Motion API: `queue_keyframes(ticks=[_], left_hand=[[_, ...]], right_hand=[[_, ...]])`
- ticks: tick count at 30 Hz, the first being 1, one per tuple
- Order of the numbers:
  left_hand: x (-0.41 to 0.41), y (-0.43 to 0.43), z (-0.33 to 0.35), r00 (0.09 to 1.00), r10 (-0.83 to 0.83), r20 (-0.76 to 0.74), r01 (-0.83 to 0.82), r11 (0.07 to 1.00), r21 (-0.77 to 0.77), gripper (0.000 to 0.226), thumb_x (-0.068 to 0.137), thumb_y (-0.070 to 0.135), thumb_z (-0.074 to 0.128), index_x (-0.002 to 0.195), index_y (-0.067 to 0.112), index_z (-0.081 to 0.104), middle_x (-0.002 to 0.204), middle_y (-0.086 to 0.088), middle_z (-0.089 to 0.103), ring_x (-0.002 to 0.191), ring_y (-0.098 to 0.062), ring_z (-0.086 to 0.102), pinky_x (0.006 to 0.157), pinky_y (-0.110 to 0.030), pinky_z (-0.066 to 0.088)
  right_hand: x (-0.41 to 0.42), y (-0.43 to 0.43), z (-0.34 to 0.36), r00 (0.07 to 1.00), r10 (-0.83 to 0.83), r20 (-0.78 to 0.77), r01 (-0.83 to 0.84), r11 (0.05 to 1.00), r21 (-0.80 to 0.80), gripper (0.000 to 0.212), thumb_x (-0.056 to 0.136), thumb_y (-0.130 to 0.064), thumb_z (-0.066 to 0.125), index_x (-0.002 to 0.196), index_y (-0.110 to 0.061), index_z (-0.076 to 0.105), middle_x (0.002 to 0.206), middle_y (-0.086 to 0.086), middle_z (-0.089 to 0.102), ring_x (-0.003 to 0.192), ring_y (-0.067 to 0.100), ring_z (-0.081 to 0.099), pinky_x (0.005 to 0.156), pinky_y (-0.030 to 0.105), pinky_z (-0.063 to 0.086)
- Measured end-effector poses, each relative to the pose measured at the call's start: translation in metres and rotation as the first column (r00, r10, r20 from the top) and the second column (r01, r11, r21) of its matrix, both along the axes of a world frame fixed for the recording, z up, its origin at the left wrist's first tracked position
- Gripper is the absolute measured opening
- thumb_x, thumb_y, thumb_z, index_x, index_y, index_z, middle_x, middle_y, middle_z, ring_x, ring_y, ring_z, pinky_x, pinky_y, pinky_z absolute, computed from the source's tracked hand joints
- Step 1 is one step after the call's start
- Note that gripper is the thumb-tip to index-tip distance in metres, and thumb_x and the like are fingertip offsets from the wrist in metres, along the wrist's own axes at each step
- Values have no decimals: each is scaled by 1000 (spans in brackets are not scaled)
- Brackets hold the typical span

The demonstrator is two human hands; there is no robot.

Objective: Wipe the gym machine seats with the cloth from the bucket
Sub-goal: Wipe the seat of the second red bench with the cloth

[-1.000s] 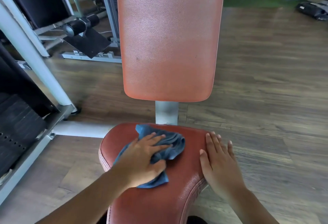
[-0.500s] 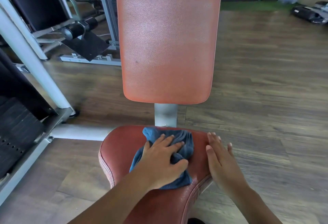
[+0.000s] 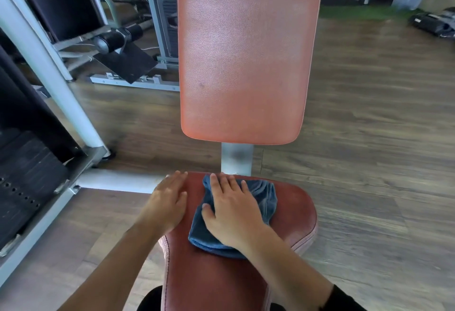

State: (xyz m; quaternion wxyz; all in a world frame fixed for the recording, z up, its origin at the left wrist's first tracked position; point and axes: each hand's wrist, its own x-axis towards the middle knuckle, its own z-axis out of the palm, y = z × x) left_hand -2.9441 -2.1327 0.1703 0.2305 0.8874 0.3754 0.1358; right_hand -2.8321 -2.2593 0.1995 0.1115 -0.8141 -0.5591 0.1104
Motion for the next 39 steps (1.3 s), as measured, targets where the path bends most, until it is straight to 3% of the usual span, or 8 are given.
queue_keyframes(ticks=[4,13,18,21,23,29,35,39], left_hand=[[0,3,-15,998,0,-63,1,1000,19,60,87,34,28,140,9,42,149,-12,35,142,-24,24,117,-33,12],[0,-2,-17,999,31,-33,-28,995,94,66,84,42,23,135,11,50,146,-11,41,139,-24,31,116,-32,15],[-1,-2,-17,999,31,-28,-28,994,102,75,80,49,16,136,12,49,146,-10,41,139,-24,31,116,-30,14],[0,-4,-16,999,34,-37,-30,994,103,72,81,46,17,137,12,49,146,-10,40,140,-24,30,115,-30,13],[0,-4,-17,999,40,-33,-36,992,120,78,79,49,13,135,10,51,144,-12,43,138,-26,33,115,-33,16],[1,-3,-20,998,43,-46,-36,990,138,75,80,46,14,133,10,53,142,-13,46,137,-28,35,115,-37,20],[1,-6,-17,998,41,-44,-36,993,117,61,85,34,26,136,11,49,146,-12,41,140,-26,29,117,-35,16],[-2,-5,-14,999,33,6,-33,996,80,41,98,21,41,138,13,47,149,-10,37,142,-24,24,116,-31,12]], right_hand=[[2,-2,-5,999,-20,-42,16,997,-79,81,88,-67,31,152,-24,6,160,-1,5,146,22,-1,115,56,-1],[-5,-59,8,989,-130,-72,118,982,-151,119,56,-94,35,150,-34,-5,159,-8,-9,144,16,-17,112,52,-18],[30,-65,-5,980,-201,-1,201,977,-72,98,62,-82,18,148,-37,11,158,-13,9,146,10,0,116,48,-7],[73,-59,-11,963,-269,18,269,961,-64,86,77,-77,35,149,-34,16,158,-9,15,145,13,8,117,48,1],[85,-55,-13,967,-253,23,254,965,-68,85,78,-78,36,149,-35,18,157,-9,17,145,15,11,117,45,3],[56,-63,-14,983,-181,5,181,983,5,90,66,-78,2,148,-42,15,157,-13,14,146,13,4,117,40,-4],[24,-88,-15,993,-81,-85,90,990,108,79,70,-77,19,143,-48,24,153,-21,20,144,4,9,114,25,-9],[54,-75,-14,983,-132,-129,146,983,111,64,81,-68,43,141,-45,35,152,-17,28,144,6,14,118,30,-2]])
